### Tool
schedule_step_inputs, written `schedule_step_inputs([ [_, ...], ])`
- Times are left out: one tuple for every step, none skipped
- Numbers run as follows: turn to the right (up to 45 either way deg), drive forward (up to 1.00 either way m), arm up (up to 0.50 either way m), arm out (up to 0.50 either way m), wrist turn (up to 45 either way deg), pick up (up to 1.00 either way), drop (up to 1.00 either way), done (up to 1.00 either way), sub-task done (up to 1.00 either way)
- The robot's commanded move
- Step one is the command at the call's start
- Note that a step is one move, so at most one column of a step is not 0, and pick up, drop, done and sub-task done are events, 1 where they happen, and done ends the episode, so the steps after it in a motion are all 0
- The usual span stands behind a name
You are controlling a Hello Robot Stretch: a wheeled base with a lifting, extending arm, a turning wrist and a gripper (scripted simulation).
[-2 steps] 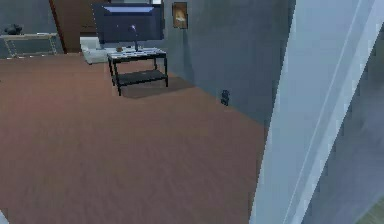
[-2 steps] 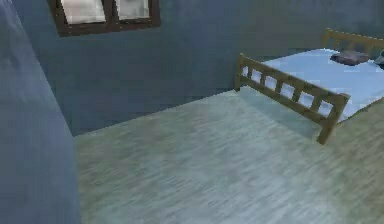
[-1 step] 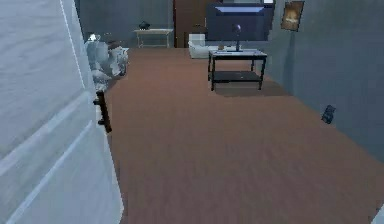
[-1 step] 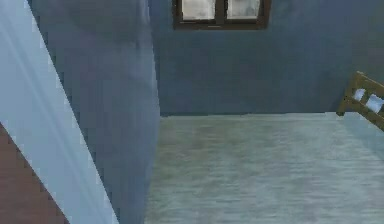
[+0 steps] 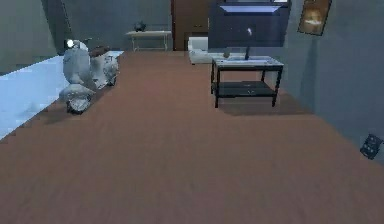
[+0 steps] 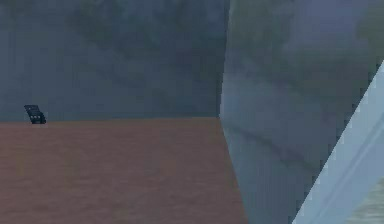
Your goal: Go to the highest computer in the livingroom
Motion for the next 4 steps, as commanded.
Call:
schedule_step_inputs([
  [-6.0, 0.0, 0.0, 0.0, 0.0, 0.0, 0.0, 0.0, 0.0],
  [0.0, 0.6, 0.0, 0.0, 0.0, 0.0, 0.0, 0.0, 0.0],
  [-45.0, 0.0, 0.0, 0.0, 0.0, 0.0, 0.0, 0.0, 0.0],
  [-24.0, 0.0, 0.0, 0.0, 0.0, 0.0, 0.0, 0.0, 0.0],
])
